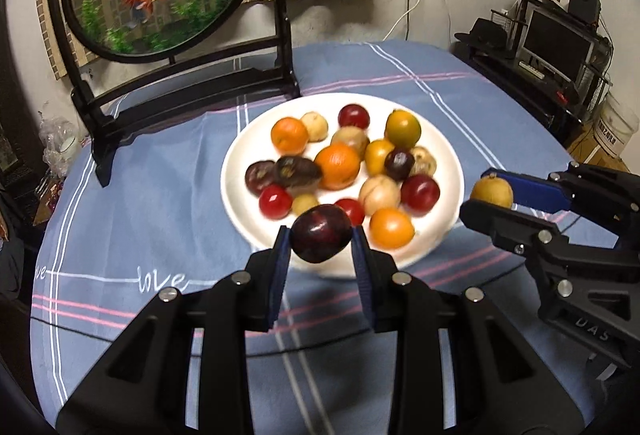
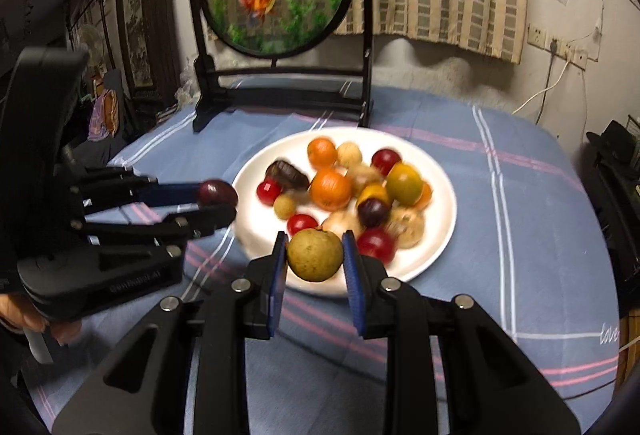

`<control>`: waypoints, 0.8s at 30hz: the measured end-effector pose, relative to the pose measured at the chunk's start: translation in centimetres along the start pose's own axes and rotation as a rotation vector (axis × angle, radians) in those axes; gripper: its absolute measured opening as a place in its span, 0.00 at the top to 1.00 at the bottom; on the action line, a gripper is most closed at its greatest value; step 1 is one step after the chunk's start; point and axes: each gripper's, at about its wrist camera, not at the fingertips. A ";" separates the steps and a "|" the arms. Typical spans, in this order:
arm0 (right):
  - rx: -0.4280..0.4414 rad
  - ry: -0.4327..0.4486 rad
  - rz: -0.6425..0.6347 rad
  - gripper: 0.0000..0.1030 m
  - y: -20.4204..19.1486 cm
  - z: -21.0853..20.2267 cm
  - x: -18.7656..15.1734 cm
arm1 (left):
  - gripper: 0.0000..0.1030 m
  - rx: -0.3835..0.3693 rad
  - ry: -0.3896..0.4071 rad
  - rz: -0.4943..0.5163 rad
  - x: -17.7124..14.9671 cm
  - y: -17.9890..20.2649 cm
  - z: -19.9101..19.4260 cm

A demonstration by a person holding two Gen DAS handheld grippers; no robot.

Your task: Organize fruits

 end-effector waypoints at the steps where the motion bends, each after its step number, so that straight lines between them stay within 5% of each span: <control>1: -0.002 0.011 0.004 0.74 0.3 0.1 0.4 | 0.69 -0.001 0.002 -0.001 0.5 0.2 0.3; 19: 0.010 -0.031 0.111 0.73 5.2 7.6 3.4 | 0.69 0.016 -0.055 -0.046 3.7 0.2 6.9; 20: 0.021 -0.034 0.126 0.73 5.5 8.0 3.6 | 0.66 0.017 -0.058 -0.058 3.8 0.0 7.3; 22: 0.045 -0.038 0.158 0.72 5.8 8.6 3.8 | 0.33 0.030 -0.058 -0.079 3.9 -0.3 7.5; 24: 0.052 -0.032 0.169 0.71 5.9 8.8 4.0 | 0.25 0.059 -0.021 -0.083 4.0 -0.4 7.2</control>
Point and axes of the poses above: each gripper's, at about its wrist camera, not at the fingertips, and z roughly the way its jaws point, y to its right, x to its top, and after that the axes turned 7 degrees about x, right-handed
